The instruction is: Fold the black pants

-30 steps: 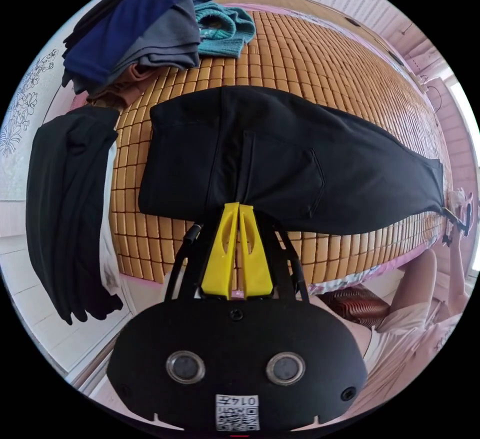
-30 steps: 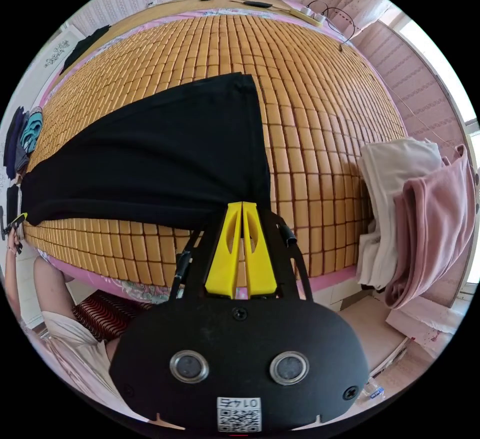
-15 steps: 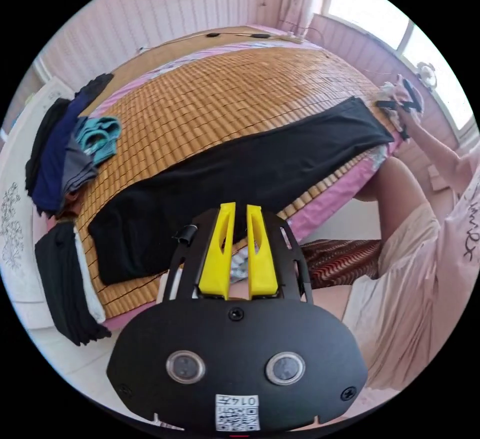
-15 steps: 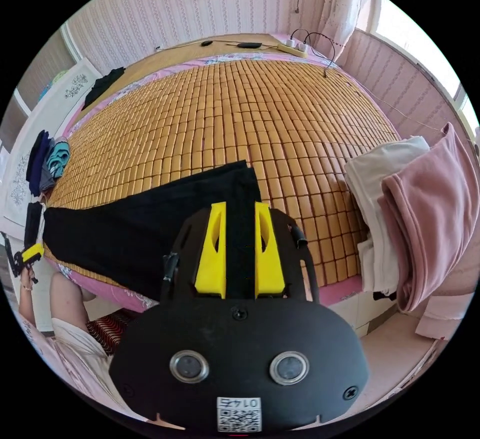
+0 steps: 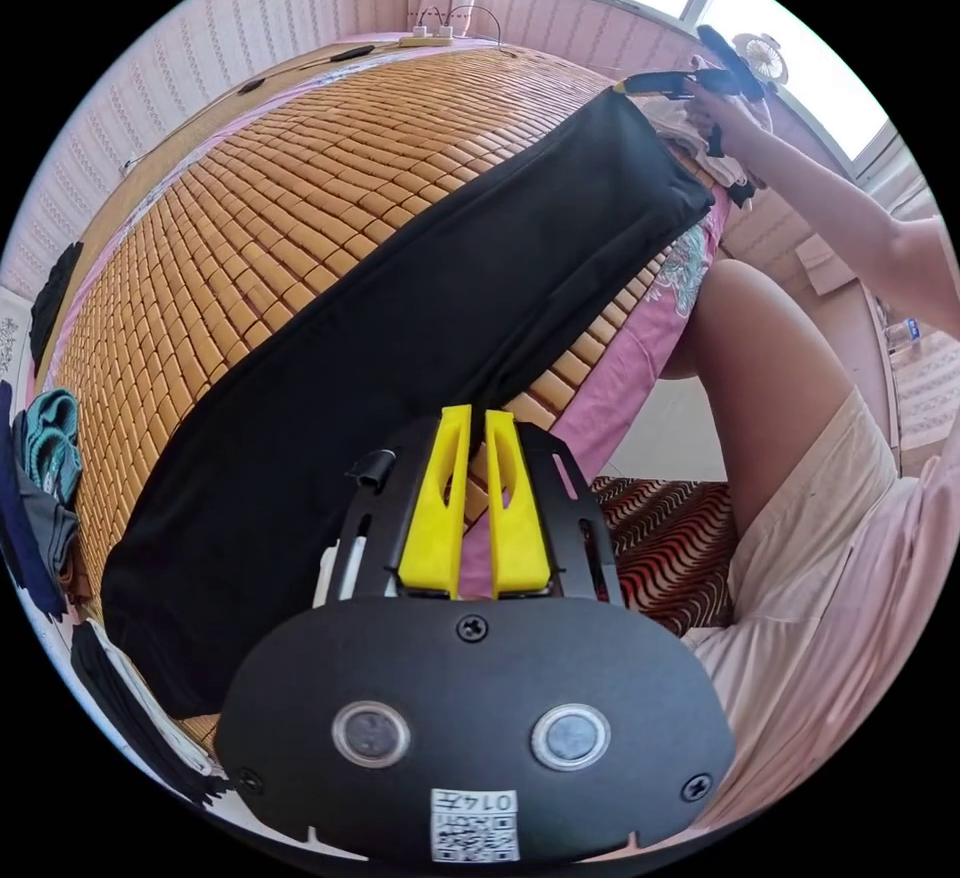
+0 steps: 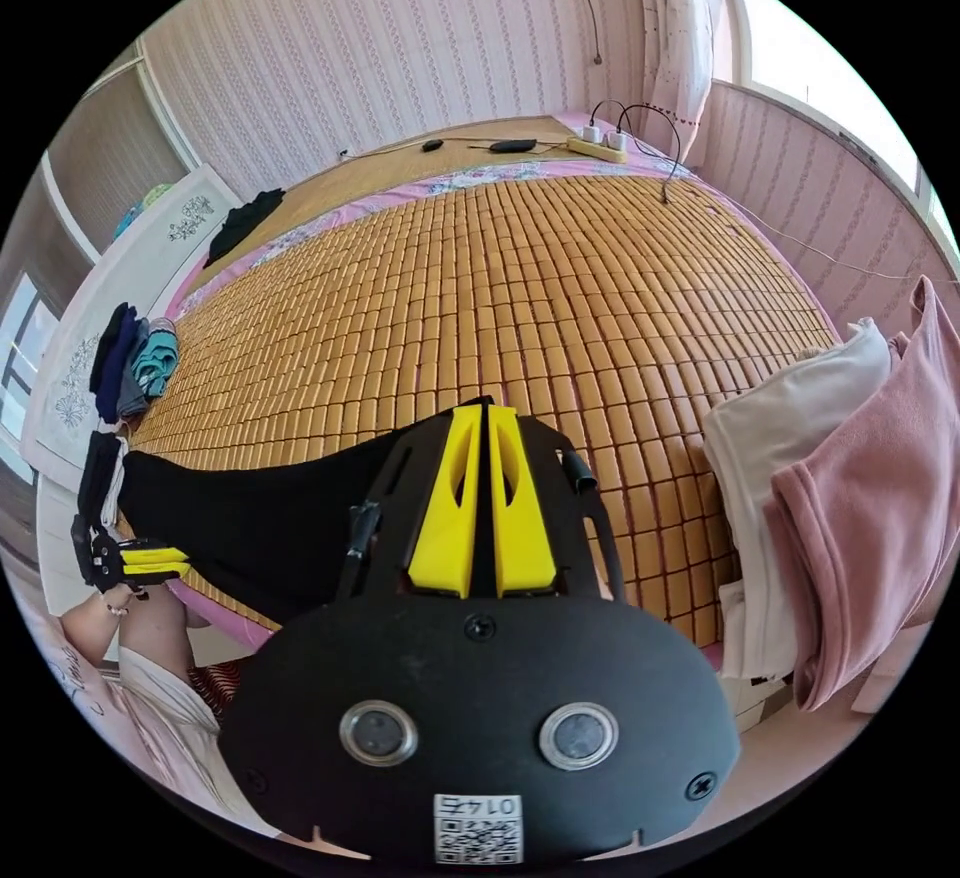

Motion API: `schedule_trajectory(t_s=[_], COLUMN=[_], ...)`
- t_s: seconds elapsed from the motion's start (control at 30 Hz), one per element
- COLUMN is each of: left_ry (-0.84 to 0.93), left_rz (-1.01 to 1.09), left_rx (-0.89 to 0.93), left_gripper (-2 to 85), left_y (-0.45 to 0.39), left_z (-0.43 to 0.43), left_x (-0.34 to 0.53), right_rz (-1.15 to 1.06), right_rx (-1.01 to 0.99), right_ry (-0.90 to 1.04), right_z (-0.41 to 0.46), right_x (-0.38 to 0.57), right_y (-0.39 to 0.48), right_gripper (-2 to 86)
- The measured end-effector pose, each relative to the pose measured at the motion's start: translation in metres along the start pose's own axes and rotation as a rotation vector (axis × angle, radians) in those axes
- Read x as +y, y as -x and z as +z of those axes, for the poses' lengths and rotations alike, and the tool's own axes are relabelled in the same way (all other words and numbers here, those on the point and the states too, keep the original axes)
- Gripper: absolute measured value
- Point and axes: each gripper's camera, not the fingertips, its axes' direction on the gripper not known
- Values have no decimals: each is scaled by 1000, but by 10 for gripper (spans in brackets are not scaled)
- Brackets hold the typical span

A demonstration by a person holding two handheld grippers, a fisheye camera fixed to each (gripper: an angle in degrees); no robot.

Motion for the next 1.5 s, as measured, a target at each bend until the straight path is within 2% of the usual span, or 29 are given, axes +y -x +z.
schedule_trajectory(t_s=[0.13, 0.2, 0.37, 0.5, 0.57, 0.67, 0.8, 0.9, 0.97, 1.07, 1.3, 1.4, 1.5], left_ry=[11, 1, -19, -14, -4, 9, -4, -25, -38, 19, 11, 19, -48], left_rz=[6, 21, 18, 17, 26, 45, 43, 38, 39, 60, 94, 121, 114], left_rx=[-17, -27, 1, 4, -8, -32, -27, -29, -24, -53, 17, 54, 92], left_gripper=[26, 30, 31, 30, 28, 24, 25, 27, 26, 22, 28, 52, 52], left_y=[-5, -7, -4, -2, -3, -5, -4, -2, -1, 2, 14, 14, 13], left_z=[17, 21, 39, 52, 57, 65, 74, 77, 80, 96, 110, 108, 100], left_x=[0, 2, 7, 7, 6, 6, 9, 10, 10, 10, 9, 7, 4], right_rz=[71, 91, 209, 262, 282, 263, 229, 234, 246, 194, 185, 192, 173], right_rx=[5, -39, -12, -37, 6, 70, 36, -29, -45, -22, -42, -1, 112], right_ry=[131, 103, 160, 238, 165, 188, 197, 184, 248, 226, 265, 253, 227], right_z=[22, 2, -50, -45, -68, -81, -87, -87, -74, -91, -100, -112, -135], right_x=[-2, 14, 105, 139, 139, 137, 131, 119, 110, 101, 85, 75, 60], right_y=[-14, -16, -13, -16, -18, -22, -19, -8, -5, 1, -4, 1, 15], right_gripper=[47, 73, 80, 64, 16, 5, 10, 49, 67, 26, 19, 35, 34])
